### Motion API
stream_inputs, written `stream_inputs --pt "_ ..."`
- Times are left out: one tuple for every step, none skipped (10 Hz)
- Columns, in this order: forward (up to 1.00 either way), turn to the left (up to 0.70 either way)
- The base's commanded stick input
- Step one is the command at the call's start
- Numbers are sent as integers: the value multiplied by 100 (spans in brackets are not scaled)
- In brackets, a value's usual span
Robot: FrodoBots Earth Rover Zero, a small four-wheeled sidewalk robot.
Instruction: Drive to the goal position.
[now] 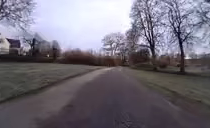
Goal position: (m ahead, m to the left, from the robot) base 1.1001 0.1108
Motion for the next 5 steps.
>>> stream_inputs --pt "100 0" --pt "100 0" --pt "100 0" --pt "100 0" --pt "100 0"
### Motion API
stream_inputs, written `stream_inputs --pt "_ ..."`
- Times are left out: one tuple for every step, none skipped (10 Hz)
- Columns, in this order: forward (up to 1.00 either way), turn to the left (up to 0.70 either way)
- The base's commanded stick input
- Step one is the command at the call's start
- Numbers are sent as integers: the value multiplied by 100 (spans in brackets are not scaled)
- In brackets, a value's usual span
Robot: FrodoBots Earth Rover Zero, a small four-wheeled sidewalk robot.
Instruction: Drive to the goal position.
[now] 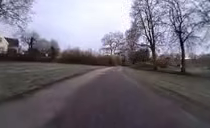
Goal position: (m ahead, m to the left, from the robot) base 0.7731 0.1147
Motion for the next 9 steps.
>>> stream_inputs --pt "100 0" --pt "100 0" --pt "100 0" --pt "100 0" --pt "100 0" --pt "100 0" --pt "100 0" --pt "100 0" --pt "100 0"
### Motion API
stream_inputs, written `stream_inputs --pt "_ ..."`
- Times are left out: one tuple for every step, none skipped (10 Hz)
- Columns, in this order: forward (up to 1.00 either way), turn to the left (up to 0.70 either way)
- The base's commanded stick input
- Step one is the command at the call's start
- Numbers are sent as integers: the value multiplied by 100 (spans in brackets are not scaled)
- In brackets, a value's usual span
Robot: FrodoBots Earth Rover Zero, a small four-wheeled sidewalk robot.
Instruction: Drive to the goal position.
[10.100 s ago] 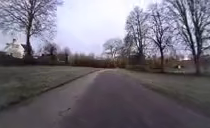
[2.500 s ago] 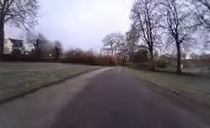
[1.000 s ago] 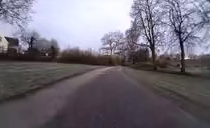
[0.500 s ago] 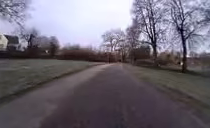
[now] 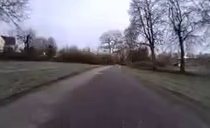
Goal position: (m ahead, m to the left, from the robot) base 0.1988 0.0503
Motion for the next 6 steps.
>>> stream_inputs --pt "100 0" --pt "100 0" --pt "100 0" --pt "100 0" --pt "100 0" --pt "100 0"
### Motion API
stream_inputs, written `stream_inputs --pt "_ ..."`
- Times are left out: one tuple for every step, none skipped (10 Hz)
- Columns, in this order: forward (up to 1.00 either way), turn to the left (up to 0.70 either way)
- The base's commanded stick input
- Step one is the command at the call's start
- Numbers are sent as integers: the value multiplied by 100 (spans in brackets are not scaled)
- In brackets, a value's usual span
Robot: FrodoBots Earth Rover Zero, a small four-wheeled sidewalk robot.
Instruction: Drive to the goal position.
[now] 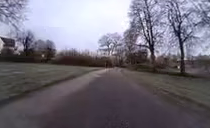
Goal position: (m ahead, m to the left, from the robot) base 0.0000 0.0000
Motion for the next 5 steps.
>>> stream_inputs --pt "100 0" --pt "100 0" --pt "100 0" --pt "100 0" --pt "100 0"
